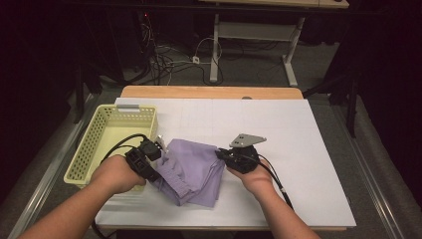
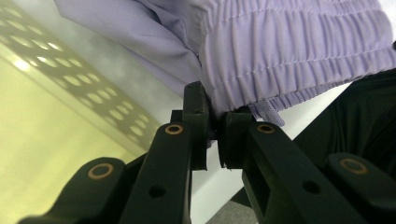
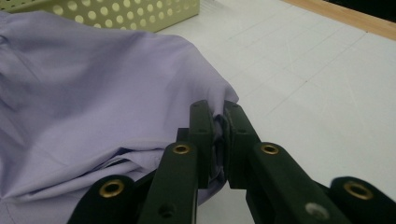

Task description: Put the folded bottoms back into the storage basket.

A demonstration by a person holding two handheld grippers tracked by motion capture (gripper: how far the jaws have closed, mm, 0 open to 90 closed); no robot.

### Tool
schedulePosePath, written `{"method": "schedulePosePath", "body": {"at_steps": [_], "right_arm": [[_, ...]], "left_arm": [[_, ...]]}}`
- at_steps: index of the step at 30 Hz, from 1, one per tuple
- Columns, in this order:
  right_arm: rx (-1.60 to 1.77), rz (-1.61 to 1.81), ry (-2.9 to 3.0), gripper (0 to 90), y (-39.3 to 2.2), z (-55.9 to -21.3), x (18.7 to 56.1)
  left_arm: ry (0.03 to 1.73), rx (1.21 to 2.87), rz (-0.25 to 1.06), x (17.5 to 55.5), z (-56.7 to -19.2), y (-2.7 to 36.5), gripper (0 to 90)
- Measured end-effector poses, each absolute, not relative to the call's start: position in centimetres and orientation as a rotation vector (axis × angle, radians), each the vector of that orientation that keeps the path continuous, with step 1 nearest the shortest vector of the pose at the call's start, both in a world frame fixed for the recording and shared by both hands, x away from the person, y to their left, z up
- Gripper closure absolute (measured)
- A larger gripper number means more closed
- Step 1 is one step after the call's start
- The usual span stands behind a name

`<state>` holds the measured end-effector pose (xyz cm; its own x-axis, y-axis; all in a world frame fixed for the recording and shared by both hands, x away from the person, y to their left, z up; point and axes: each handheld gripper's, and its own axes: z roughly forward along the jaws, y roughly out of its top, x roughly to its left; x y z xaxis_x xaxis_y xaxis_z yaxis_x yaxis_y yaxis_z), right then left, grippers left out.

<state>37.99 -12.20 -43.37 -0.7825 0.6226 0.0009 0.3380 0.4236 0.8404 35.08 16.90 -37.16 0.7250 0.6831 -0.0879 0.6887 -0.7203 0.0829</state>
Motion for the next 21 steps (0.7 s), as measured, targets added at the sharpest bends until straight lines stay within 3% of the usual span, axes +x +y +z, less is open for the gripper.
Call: {"method": "schedulePosePath", "body": {"at_steps": [21], "right_arm": [[0.797, 1.335, 2.336, 85.3, -11.9, -40.1, 38.1]], "left_arm": [[1.098, 2.866, -0.086, 35.8, -33.9, 17.1, 81.8]]}}
